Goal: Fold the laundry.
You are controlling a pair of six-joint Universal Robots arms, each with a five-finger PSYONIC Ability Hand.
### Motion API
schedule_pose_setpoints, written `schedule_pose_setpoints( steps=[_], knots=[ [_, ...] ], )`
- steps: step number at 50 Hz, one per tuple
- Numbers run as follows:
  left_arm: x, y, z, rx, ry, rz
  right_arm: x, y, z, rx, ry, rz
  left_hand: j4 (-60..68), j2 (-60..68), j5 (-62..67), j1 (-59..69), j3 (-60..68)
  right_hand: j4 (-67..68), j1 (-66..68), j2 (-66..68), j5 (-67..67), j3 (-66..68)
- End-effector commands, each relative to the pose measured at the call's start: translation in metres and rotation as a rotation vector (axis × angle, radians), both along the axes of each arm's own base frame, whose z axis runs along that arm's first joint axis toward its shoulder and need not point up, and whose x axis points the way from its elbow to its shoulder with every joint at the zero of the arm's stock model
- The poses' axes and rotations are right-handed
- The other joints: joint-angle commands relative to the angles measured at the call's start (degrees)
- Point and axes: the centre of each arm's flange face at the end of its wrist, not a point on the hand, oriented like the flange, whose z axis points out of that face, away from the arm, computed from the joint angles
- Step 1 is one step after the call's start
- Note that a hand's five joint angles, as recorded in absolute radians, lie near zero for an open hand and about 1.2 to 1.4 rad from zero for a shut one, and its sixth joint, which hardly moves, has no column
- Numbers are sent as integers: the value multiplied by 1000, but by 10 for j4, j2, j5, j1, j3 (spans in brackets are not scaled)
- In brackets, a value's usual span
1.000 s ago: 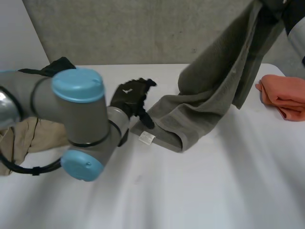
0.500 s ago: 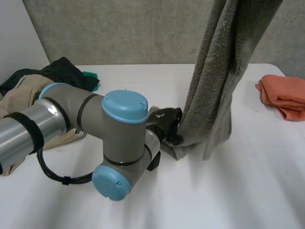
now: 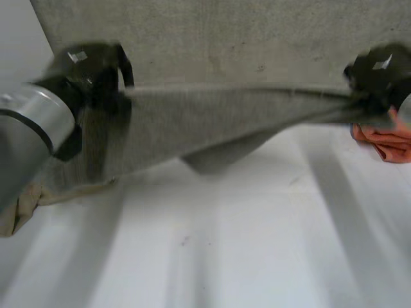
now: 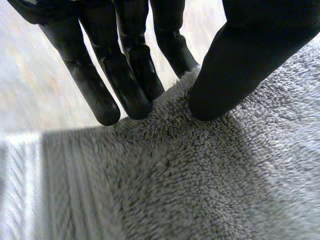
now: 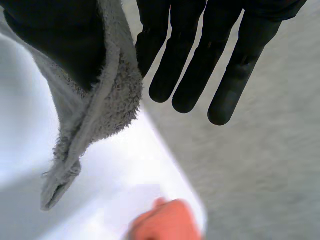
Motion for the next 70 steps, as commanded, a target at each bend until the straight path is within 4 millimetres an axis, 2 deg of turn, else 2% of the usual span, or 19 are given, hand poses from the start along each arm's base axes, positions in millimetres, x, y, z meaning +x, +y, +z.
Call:
schedule_pose_setpoints(
  steps=[1, 4, 7, 10, 13, 15, 18, 23, 30, 35, 44, 48, 53, 54, 59, 60, 63, 64, 70],
  knots=[
    [-14, -34, -128, 271, -336, 51, 10, -16, -96, 190, 30, -9, 114, 114, 145, 142, 117, 112, 157, 123, 118, 117],
    [-14, -41, -162, 343, -391, 85, 8, -24, -124, 214, 46, -57, 114, 114, 145, 142, 117, 112, 157, 123, 118, 117],
    [-15, -38, -170, 366, -399, 88, 6, -28, -137, 218, 51, -98, 24, 24, 54, 52, 26, 112, 157, 123, 118, 117],
    [-20, -27, -162, 358, -376, 68, 2, -32, -140, 196, 49, -131, -120, -120, -89, -92, -117, 112, 157, 123, 118, 117],
    [-19, -17, -137, 309, -330, 57, 2, -31, -138, 176, 43, -124, -357, -356, -326, -328, -354, 112, 157, 123, 118, 117],
    [-16, -9, -117, 262, -301, 55, 2, -29, -134, 168, 39, -120, -401, -401, -370, -373, -398, 112, 157, 123, 118, 117],
    [-8, -4, -103, 236, -284, 66, 4, -25, -134, 168, 39, -112, -418, -418, -387, -390, -415, 112, 157, 123, 118, 117],
    [20, -1, -96, 245, -280, 131, 6, -13, -135, 180, 36, -95, -411, -411, -380, -383, -408, 112, 157, 123, 118, 117],
    [51, 0, -120, 332, -347, 202, 7, -6, -137, 172, 31, -73, -361, -361, -330, -333, -358, 112, 157, 123, 118, 117],
    [57, -10, -141, 369, -367, 212, 8, -3, -140, 177, 34, -69, -329, -328, -298, -300, -326, 112, 157, 123, 118, 117],
    [54, -34, -178, 352, -359, 206, 9, 1, -145, 193, 39, -65, -335, -335, -304, -307, -332, 112, 157, 123, 118, 117],
    [52, -41, -189, 345, -362, 190, 8, 1, -147, 191, 42, -65, -243, -243, -212, -215, -240, 112, 157, 123, 118, 117],
    [53, -41, -193, 367, -370, 190, 7, 1, -146, 180, 44, -75, 113, 113, 144, 141, 116, 112, 157, 123, 118, 117],
    [53, -40, -192, 367, -370, 192, 6, 0, -146, 178, 43, -76, 114, 114, 145, 142, 117, 112, 157, 123, 118, 117],
    [54, -29, -159, 310, -339, 218, 0, -4, -124, 131, 44, -97, 114, 114, 145, 142, 117, 112, 157, 123, 118, 117],
    [54, -23, -137, 263, -311, 220, -4, -4, -110, 106, 46, -104, 114, 114, 145, 142, 117, 112, 157, 123, 118, 117],
    [54, -13, -103, 191, -266, 217, -10, -3, -83, 73, 59, -116, 114, 114, 145, 142, 117, 112, 157, 123, 118, 117],
    [55, -6, -77, 133, -238, 211, -14, -1, -64, 53, 66, -121, 114, 114, 145, 142, 117, 112, 157, 123, 118, 117],
    [60, 30, 7, 3, -175, 152, -26, 18, 16, -17, 73, -94, 114, 114, 145, 142, 117, 112, 157, 123, 118, 117]
  ],
)
